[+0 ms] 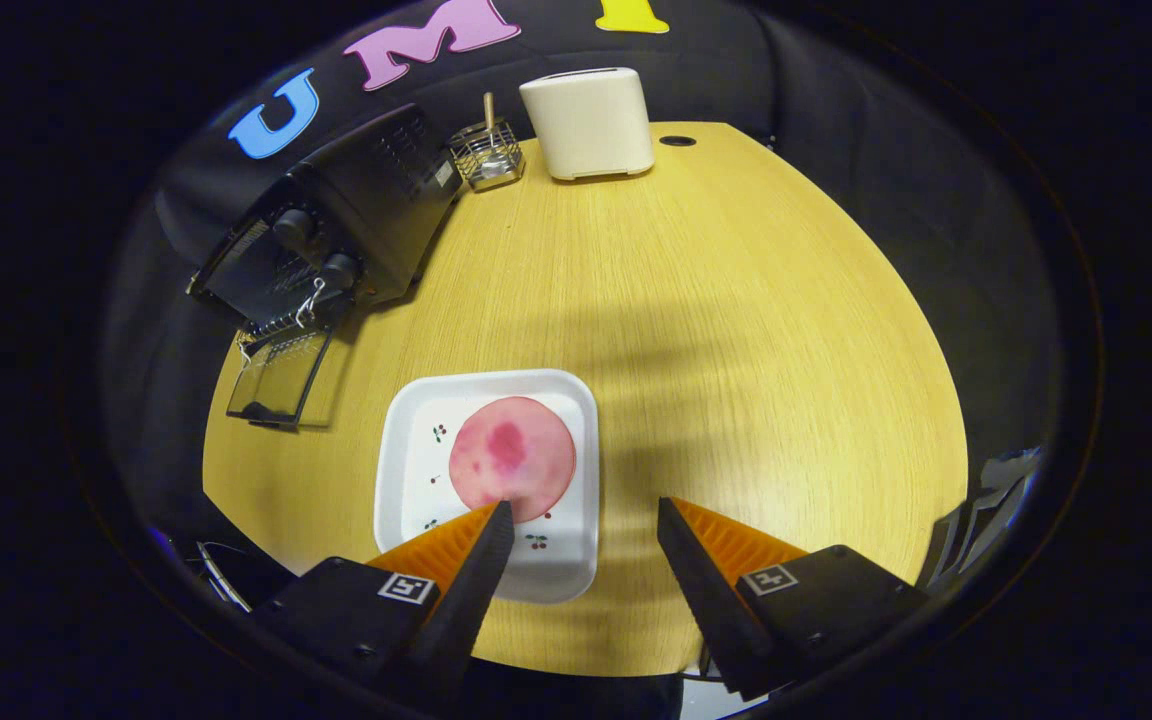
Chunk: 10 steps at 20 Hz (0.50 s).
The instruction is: Open the toaster oven, put the food inside, and close the toaster oven door.
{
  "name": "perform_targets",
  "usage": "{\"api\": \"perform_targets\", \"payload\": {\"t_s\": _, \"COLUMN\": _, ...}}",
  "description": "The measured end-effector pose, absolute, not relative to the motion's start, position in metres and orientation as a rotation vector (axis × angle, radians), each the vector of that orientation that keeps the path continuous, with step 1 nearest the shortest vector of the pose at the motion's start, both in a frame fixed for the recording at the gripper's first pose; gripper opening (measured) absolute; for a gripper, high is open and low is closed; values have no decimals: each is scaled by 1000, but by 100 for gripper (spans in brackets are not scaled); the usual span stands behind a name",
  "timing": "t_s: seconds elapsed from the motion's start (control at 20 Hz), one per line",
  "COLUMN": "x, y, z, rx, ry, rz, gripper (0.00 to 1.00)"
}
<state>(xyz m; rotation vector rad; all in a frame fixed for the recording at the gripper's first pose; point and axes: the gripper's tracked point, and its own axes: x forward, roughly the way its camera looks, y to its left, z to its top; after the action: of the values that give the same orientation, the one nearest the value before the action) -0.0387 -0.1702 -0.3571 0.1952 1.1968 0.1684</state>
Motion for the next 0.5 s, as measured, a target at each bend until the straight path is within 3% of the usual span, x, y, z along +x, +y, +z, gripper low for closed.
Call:
{"api": "perform_targets", "payload": {"t_s": 0.25, "x": -37, "y": -166, "z": -369, "rx": 160, "ry": 1225, "rz": 195, "gripper": 92}}
{"api": "perform_targets", "payload": {"t_s": 0.45, "x": -40, "y": -170, "z": -369, "rx": 102, "ry": 1226, "rz": 200, "gripper": 66}}
{"api": "perform_targets", "payload": {"t_s": 0.5, "x": -40, "y": -174, "z": -372, "rx": 71, "ry": 1231, "rz": 189, "gripper": 51}}
